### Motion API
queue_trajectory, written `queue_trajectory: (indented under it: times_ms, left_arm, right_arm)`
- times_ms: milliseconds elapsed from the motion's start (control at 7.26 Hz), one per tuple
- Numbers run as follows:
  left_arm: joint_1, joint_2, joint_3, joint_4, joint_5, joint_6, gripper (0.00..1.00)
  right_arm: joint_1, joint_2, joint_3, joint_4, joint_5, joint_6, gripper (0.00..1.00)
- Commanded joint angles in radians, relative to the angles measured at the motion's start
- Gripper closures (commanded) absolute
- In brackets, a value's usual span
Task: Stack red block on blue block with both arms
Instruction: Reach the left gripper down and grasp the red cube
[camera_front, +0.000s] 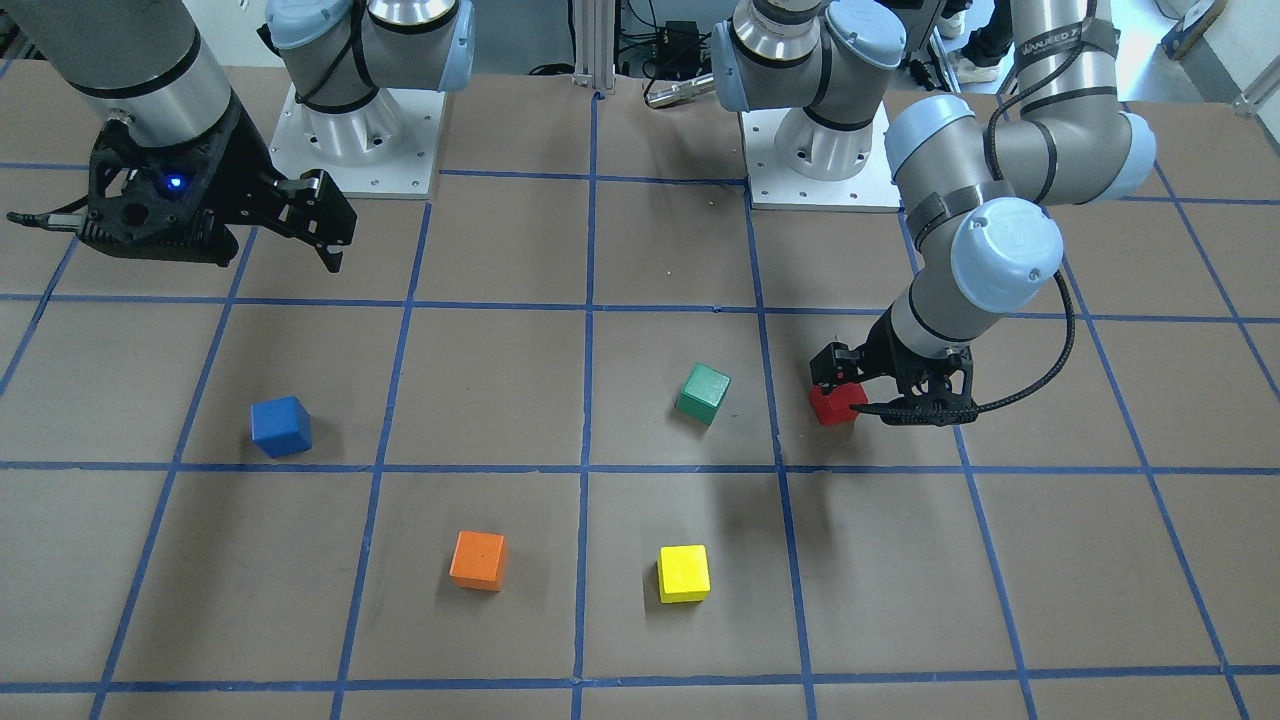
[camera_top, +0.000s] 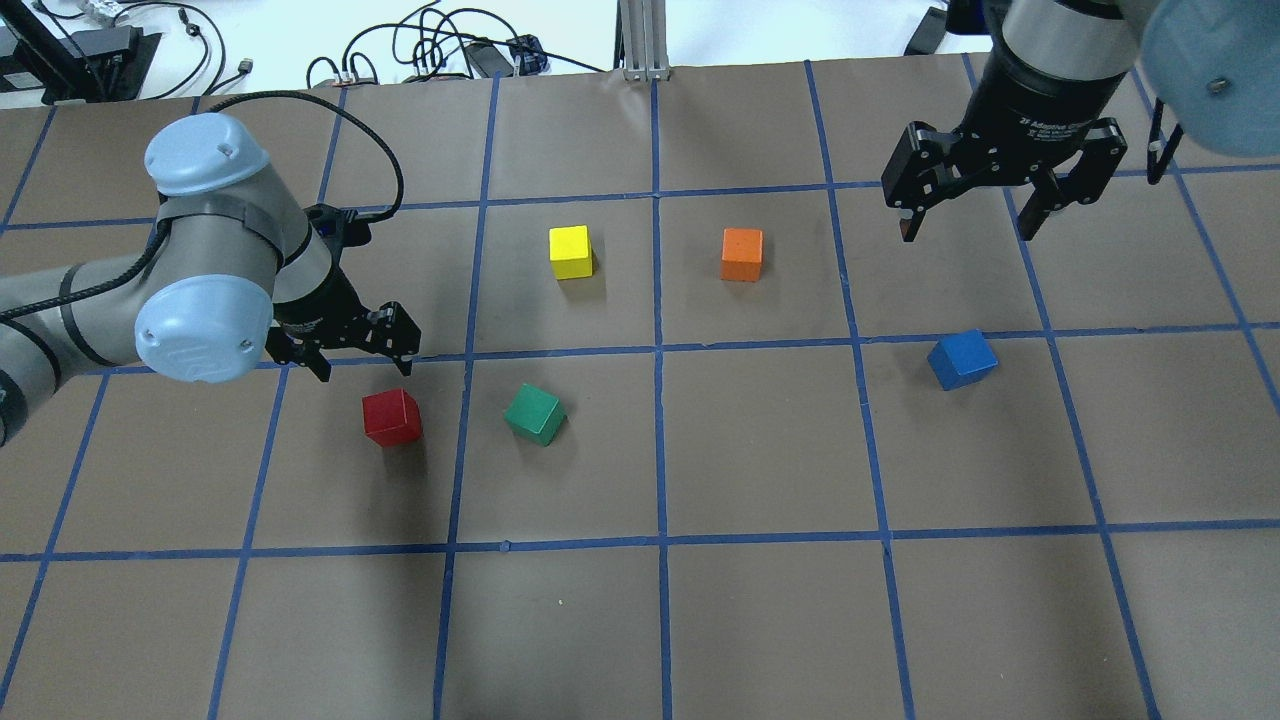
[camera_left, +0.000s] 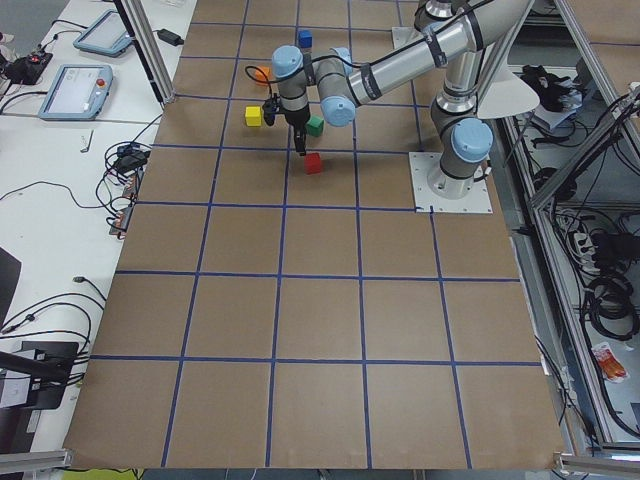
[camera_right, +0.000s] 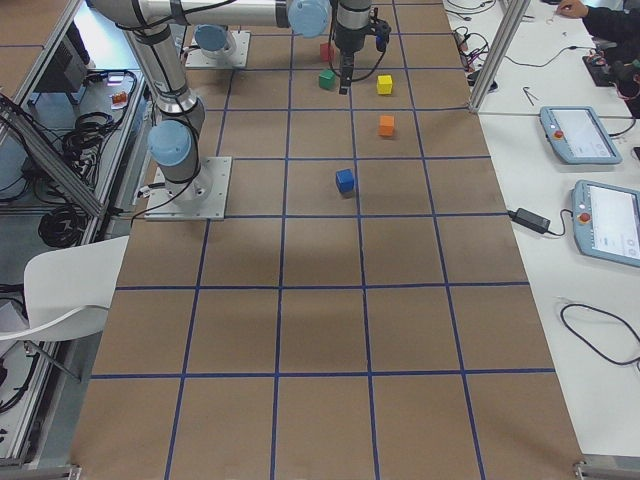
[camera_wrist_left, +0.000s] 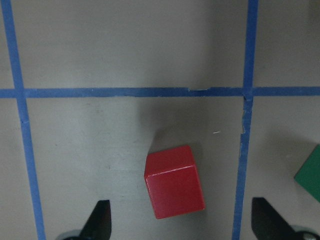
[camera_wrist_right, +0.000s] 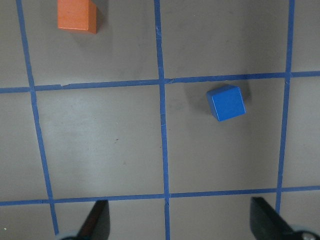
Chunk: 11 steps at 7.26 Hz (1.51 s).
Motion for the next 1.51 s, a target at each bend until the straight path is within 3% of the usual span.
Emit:
queue_trajectory:
  times_ms: [0, 275, 413, 688, 964, 1239, 1377]
  left_arm:
    - [0.001, -0.047, -0.026, 0.043, 0.006, -0.021, 0.0]
    - [0.001, -0.071, -0.114, 0.211, 0.003, -0.014, 0.02]
    - [0.001, -0.085, -0.126, 0.264, 0.002, -0.005, 0.31]
    - [-0.001, -0.072, -0.121, 0.246, 0.009, 0.081, 1.0]
    - [-0.024, -0.053, -0.039, 0.217, 0.013, 0.083, 1.0]
    - [-0.089, -0.088, 0.192, 0.0, -0.038, 0.081, 1.0]
    - [-0.187, -0.108, 0.274, -0.038, -0.047, 0.071, 1.0]
  right_arm:
    - [0.0, 0.0, 0.0, 0.0, 0.0, -0.001, 0.0]
    - [0.0, 0.0, 0.0, 0.0, 0.001, -0.002, 0.0]
    - [0.0, 0.0, 0.002, 0.0, 0.001, 0.001, 0.0]
    - [0.0, 0.0, 0.002, 0.001, 0.001, 0.003, 0.0]
    - [0.003, -0.002, 0.002, 0.001, 0.006, 0.003, 0.0]
    - [0.002, 0.0, 0.002, 0.007, 0.001, 0.001, 0.0]
    - [0.0, 0.0, 0.002, 0.013, 0.0, -0.002, 0.0]
